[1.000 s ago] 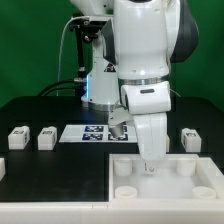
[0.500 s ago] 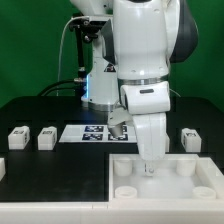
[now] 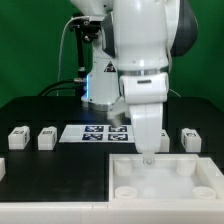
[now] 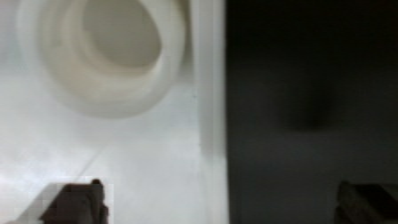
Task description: Assemble one leg
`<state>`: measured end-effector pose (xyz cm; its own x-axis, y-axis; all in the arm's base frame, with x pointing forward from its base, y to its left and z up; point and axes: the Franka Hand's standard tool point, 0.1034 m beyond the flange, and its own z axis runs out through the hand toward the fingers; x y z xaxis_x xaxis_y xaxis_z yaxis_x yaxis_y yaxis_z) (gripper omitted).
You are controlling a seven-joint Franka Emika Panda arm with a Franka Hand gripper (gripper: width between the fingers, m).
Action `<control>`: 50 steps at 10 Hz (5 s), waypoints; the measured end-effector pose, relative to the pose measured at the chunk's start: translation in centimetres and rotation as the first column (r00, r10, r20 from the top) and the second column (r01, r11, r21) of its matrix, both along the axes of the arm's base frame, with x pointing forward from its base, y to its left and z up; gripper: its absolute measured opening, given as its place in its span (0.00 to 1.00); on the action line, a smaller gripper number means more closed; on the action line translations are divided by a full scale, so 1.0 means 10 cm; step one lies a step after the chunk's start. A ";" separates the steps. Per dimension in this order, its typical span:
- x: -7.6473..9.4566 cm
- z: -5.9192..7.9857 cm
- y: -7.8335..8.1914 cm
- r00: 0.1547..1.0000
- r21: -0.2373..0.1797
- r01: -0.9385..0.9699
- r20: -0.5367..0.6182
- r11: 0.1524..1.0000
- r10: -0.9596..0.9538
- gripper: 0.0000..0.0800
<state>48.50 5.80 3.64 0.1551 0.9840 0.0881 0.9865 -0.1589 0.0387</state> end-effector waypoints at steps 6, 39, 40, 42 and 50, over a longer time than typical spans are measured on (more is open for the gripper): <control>-0.15 0.36 0.36 0.897 0.028 0.442 0.003 0.897 -0.442 0.81; -0.99 -0.24 1.14 0.068 -0.787 0.595 -0.154 0.164 -0.986 0.53; -0.99 -0.24 1.14 0.068 -0.787 0.594 -0.154 0.164 -0.986 0.36; -0.99 -0.24 1.14 0.068 -0.787 0.594 -0.154 0.164 -0.986 0.36; -0.33 0.50 0.77 0.181 -0.673 0.673 -0.252 0.306 -0.951 0.37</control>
Offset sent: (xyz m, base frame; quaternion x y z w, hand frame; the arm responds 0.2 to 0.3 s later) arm -0.0185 0.0418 0.0124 -0.0371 0.0023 0.3100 0.9500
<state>45.15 13.46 8.67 0.7533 0.1498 -0.6403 0.0991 -0.9884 -0.1147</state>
